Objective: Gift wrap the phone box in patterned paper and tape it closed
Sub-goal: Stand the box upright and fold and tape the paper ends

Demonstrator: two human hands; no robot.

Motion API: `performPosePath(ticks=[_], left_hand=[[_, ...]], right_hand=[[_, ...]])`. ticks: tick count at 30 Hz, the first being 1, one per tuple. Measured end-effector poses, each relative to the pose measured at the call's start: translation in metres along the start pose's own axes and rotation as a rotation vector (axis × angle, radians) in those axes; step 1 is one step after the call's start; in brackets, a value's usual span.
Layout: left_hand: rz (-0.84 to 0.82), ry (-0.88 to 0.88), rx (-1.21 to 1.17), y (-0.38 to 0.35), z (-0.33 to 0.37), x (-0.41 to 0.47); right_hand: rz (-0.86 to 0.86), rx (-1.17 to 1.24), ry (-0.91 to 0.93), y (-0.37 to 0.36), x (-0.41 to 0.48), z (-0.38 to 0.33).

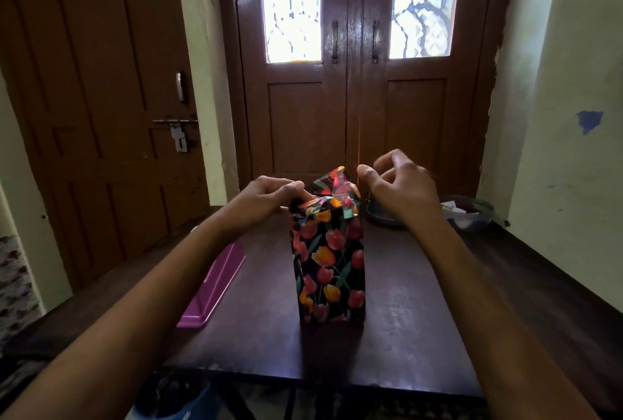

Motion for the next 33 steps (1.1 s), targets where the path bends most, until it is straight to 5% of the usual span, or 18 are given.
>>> performPosePath(ticks=[4,14,18,23,26,30,33], left_hand=[[-0.007,0.040,0.003,0.002,-0.003,0.000],[-0.189,0.131,0.041,-0.005,0.006,0.007],[-0.201,0.156,0.098,-0.006,0.008,0.007],[-0.170,0.153,0.173,-0.008,0.012,0.010],[-0.182,0.136,0.110,-0.010,0.011,0.010],[-0.158,0.146,-0.021,-0.010,0.009,0.009],[-0.181,0.128,-0.063,-0.014,0.015,0.007]], right_hand=[[-0.313,-0.124,-0.149,-0.026,-0.006,-0.001],[-0.496,-0.085,-0.219,-0.031,-0.008,-0.007],[-0.397,0.040,-0.197,-0.014,0.011,-0.020],[-0.294,0.493,-0.367,-0.018,0.015,-0.012],[-0.122,0.666,-0.278,-0.018,0.011,-0.005],[0.158,0.539,-0.105,0.005,0.013,0.011],[-0.082,0.414,-0.024,-0.015,-0.009,0.010]])
Point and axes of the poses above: each hand's wrist, its own x-axis towards the middle knuckle, its own y-axis out of the back of the hand, z = x × y, the point moved 8 cm from there along x, towards the middle knuckle, and after that the axes turned 2 degrees about y, right-handed, at the moved point
